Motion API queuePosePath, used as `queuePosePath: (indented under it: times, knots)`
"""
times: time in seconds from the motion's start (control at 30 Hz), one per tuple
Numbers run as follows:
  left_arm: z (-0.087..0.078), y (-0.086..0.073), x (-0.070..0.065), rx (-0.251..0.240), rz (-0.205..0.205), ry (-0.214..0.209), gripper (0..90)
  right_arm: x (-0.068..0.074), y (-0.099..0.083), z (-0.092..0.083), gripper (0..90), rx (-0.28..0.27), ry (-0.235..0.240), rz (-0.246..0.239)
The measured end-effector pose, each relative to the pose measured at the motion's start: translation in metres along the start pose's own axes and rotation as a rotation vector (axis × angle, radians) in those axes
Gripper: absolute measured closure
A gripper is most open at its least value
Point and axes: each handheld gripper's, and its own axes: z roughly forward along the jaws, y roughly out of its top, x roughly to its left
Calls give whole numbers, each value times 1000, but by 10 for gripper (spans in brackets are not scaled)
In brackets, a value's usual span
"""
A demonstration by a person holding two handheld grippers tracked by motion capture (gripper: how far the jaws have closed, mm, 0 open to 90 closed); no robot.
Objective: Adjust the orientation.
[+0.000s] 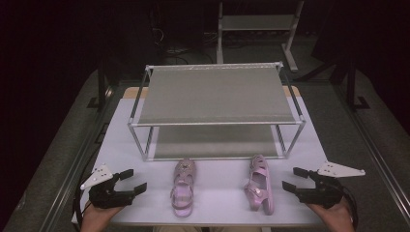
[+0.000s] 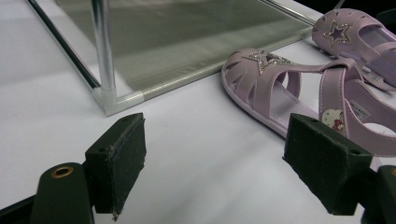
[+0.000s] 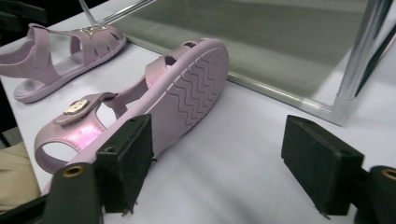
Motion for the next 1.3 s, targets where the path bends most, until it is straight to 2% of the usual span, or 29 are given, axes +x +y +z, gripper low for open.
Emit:
queuePosePath:
  times: [0.17, 0.43, 0.57, 0.77, 0.8, 1.03, 1.17, 1.3]
  knots:
    - [4, 1, -3, 10, 5, -9, 208, -1, 0, 1, 228, -4, 3, -2]
    - [1, 3, -11, -8, 10, -36, 218, 4, 2, -2, 229, -20, -19, -15]
    - [4, 6, -17, -11, 23, -50, 222, 4, 1, 0, 229, -17, -12, -7]
    - [13, 11, -32, -12, 21, -90, 231, 3, -1, 1, 229, -12, -9, 0]
    - [16, 13, -38, -9, 25, -103, 234, 4, 0, 1, 229, -15, -8, 2]
    - [23, 16, -55, 1, 24, -139, 269, 7, 0, 1, 229, -15, -8, -8]
    - [27, 17, -64, 23, -2, -146, 314, 8, -1, 1, 229, -20, -9, -7]
    - [32, 19, -70, 37, -5, -146, 369, 8, -1, 2, 229, -12, -7, -9]
